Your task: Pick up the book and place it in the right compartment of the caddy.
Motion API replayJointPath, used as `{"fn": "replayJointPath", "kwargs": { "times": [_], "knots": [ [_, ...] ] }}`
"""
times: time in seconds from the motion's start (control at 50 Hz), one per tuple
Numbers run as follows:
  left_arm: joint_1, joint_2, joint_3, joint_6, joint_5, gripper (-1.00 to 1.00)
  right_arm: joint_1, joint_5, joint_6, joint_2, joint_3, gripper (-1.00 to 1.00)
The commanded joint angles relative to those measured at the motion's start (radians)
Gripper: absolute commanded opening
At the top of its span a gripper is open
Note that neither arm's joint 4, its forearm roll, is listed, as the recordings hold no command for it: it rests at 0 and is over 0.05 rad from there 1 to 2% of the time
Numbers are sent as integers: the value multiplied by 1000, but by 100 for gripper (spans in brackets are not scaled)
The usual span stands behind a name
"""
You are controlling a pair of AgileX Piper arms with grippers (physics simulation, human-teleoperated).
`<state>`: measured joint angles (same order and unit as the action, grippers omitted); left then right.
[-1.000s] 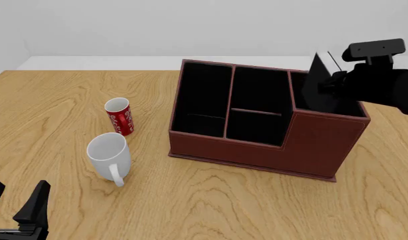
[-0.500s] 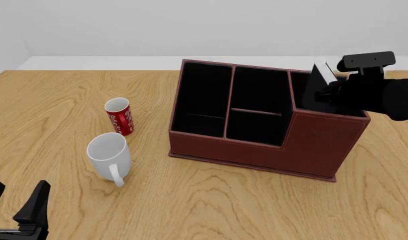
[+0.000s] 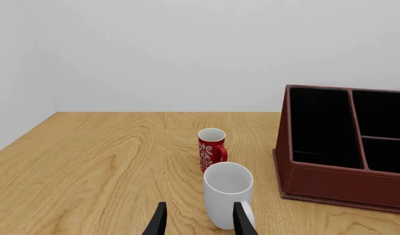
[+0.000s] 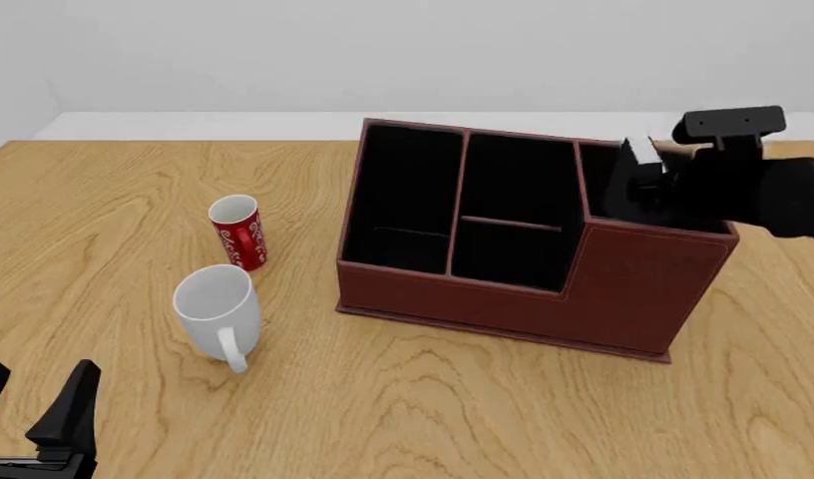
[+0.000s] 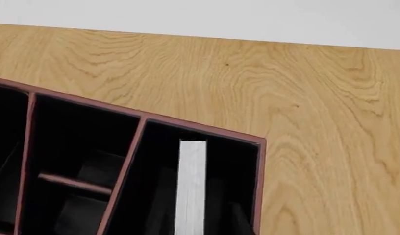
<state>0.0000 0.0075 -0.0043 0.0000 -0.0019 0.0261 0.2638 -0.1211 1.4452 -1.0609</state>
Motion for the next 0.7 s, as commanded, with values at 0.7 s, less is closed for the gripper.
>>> {"fn": "replayJointPath", "kwargs": {
  "times": [0.7],
  "knots": [
    [0, 0, 0, 0, 0, 100, -68, 97, -8, -236, 29, 100]
  ]
}}
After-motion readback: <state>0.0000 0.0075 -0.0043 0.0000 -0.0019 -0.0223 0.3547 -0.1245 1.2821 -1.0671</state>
